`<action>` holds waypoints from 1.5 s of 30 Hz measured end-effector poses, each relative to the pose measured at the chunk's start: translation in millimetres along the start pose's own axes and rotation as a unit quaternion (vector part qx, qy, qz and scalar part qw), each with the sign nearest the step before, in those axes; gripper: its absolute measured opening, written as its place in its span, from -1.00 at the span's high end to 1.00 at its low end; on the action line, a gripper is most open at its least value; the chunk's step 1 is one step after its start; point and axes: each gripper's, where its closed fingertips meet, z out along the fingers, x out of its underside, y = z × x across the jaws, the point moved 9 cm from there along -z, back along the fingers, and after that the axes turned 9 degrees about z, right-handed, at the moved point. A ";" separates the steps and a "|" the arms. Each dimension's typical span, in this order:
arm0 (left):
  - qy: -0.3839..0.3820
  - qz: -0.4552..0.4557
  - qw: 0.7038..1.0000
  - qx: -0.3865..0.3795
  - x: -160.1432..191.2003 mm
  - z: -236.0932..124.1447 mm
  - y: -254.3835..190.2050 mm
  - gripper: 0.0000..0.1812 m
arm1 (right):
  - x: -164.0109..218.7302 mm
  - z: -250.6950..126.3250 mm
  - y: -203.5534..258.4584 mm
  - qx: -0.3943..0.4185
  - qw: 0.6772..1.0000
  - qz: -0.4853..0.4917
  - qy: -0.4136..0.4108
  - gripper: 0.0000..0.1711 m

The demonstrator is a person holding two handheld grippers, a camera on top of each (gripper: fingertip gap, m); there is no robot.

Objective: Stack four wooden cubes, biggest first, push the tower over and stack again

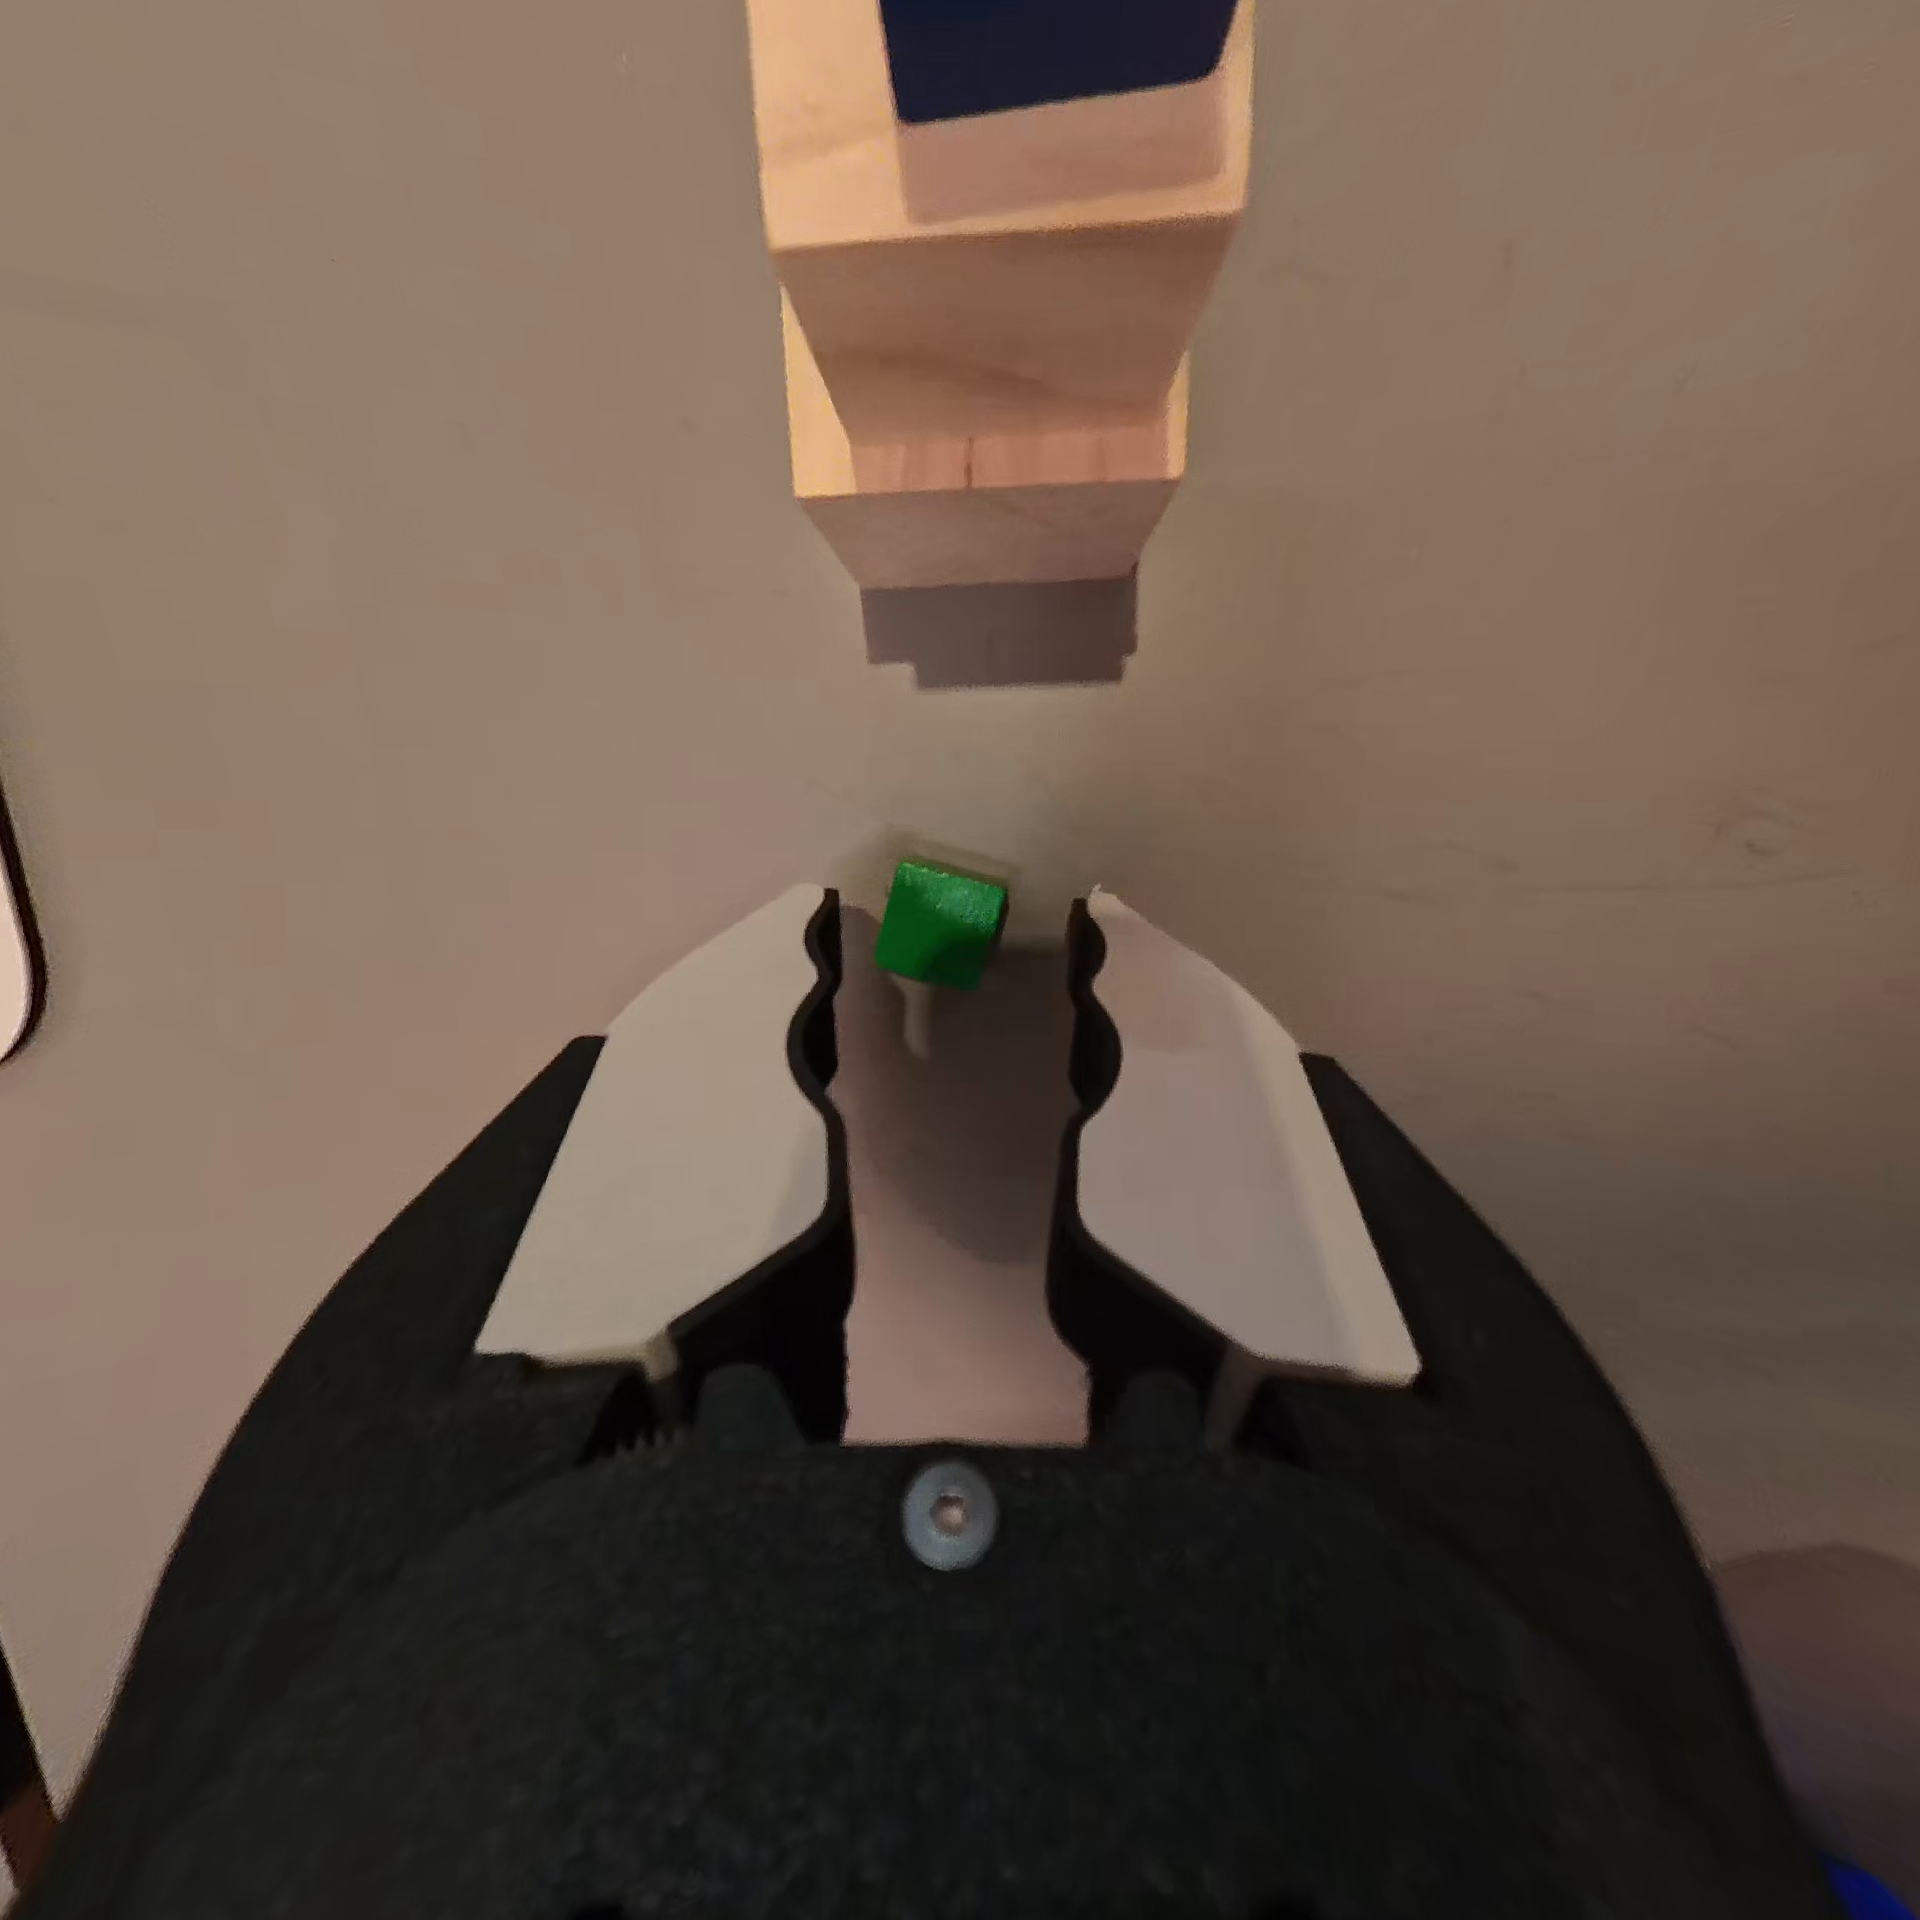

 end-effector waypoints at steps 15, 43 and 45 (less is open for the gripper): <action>-0.146 -0.133 0.979 -0.049 -18.7 -58.0 9.7 0.78 | 0.0 0.5 0.1 0.000 1.000 0.000 0.000 -0.57; -0.059 -0.093 0.993 -0.030 -105.3 -68.1 6.1 0.77 | -3.9 -4.9 6.0 -0.007 1.000 -0.008 -0.007 -0.54; -0.058 -0.089 0.994 -0.028 -106.2 -68.0 6.1 0.77 | -3.3 -4.1 6.0 -0.007 1.000 -0.008 -0.004 -0.54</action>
